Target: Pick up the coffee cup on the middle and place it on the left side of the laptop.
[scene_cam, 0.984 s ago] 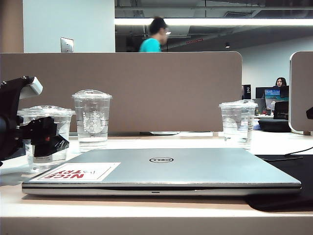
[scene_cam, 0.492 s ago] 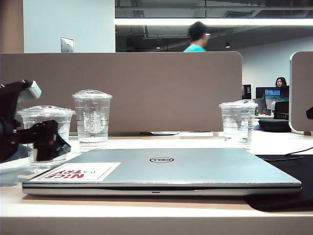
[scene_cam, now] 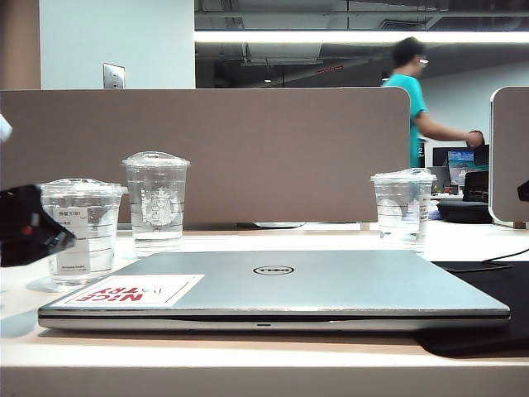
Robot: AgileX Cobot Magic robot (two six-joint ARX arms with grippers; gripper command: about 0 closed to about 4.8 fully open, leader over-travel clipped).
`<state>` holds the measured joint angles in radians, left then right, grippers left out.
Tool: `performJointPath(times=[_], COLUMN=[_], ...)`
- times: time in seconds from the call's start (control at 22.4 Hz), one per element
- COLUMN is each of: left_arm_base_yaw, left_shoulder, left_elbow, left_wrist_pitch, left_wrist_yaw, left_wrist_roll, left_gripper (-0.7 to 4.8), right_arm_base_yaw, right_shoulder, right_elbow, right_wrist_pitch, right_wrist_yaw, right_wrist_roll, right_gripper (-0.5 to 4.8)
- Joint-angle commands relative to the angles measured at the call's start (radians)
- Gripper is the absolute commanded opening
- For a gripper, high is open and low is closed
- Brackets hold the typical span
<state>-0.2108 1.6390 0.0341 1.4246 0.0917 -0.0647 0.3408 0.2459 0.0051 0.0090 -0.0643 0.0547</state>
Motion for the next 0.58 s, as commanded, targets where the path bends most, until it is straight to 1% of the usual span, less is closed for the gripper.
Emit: performJointPath(times=[0.04,0.09,0.13,0.22,0.31,0.4,0.58], left_arm_base_yaw=[0.001,0.000,0.000,0.000,0.000,0.000,0.000], left_shoulder=[-0.071,-0.097,-0.107,-0.134,-0.166,-0.199,-0.278], left_elbow=[-0.029,-0.029,-0.029,-0.029,-0.029,-0.029,-0.028], left_wrist_pitch=[-0.028,-0.031,-0.026,-0.005,-0.002,-0.003,-0.007], left_wrist_yaw=[0.008,0.047,0.067,0.079,0.077,0.076,0.030], left_wrist_roll=[-0.003,-0.003,-0.004,-0.029,-0.051,-0.052,-0.051], left_gripper=[4.59,1.74,0.21,-0.11,-0.05,-0.05,-0.05], right_arm_base_yaw=[0.000,-0.004,-0.010,-0.035,-0.087,-0.156,-0.312], right_shoulder=[-0.001,-0.011,-0.018,-0.049,-0.096,-0.142,-0.212], right_elbow=[-0.004,-0.004,-0.004,-0.004,-0.004,-0.004,-0.004], right_wrist_pitch=[0.017,0.016,0.017,0.007,-0.003,-0.010,-0.010], right_wrist_yaw=[-0.002,-0.002,-0.002,-0.006,-0.007,-0.006,-0.004], right_wrist_roll=[-0.003,-0.003,-0.003,-0.003,-0.003,-0.003,-0.003], right_gripper=[-0.05,-0.05,-0.05,-0.05,-0.05,-0.05,-0.05])
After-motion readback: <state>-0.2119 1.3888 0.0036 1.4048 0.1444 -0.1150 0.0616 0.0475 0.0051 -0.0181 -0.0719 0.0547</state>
